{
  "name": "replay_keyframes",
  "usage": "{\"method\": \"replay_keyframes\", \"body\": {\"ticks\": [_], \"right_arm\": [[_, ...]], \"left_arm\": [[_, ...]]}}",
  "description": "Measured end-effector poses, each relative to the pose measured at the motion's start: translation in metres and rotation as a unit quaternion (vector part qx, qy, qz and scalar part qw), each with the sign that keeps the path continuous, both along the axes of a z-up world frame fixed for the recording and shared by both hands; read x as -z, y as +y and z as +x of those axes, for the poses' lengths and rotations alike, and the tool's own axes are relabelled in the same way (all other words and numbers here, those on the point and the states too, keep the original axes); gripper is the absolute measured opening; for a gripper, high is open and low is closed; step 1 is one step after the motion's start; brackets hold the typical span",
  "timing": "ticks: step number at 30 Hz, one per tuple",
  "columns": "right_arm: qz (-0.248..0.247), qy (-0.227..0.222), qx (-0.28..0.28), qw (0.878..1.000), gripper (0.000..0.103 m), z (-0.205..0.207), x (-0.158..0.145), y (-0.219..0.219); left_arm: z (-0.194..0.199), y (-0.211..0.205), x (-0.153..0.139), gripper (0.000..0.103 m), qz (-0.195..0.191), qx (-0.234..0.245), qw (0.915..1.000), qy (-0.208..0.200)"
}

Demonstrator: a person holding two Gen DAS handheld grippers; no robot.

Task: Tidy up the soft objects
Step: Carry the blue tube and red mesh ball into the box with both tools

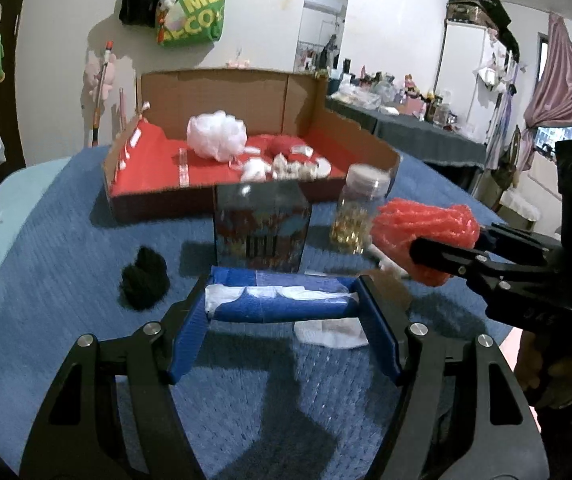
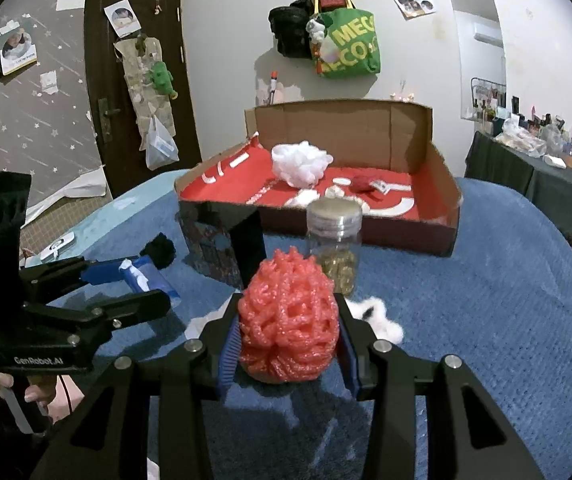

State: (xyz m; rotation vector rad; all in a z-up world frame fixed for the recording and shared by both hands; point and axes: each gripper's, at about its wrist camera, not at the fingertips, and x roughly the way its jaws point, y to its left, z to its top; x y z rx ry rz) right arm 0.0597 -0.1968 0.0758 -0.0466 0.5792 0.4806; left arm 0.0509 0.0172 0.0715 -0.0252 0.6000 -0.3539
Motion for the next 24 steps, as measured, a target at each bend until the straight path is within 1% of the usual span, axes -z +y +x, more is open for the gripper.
{"method": "replay_keyframes", "body": {"ticks": [4, 12, 19, 22, 24], "right_arm": [[0.004, -0.011, 0.000, 1.000, 0.045, 0.002, -0.013, -0.001], [0.010, -0.029, 0.002, 1.000, 0.045, 0.020, -0.039, -0.002], [0.008, -0.030, -0.002, 1.000, 0.045, 0.051, -0.055, -0.002], [0.005, -0.026, 0.000, 1.000, 0.045, 0.068, -0.059, -0.001], [0.000, -0.021, 0.005, 1.000, 0.045, 0.081, -0.059, -0.001]], "left_arm": [[0.004, 0.002, -0.015, 0.068, -0.002, 0.000, 0.9999, -0.013], [0.028, 0.003, -0.039, 0.068, -0.006, 0.000, 0.9997, -0.026], [0.064, 0.003, -0.052, 0.068, -0.011, 0.009, 0.9998, -0.016], [0.084, 0.003, -0.053, 0.068, -0.010, 0.013, 0.9999, -0.004], [0.101, 0.002, -0.053, 0.068, -0.002, 0.019, 0.9998, 0.006]]}}
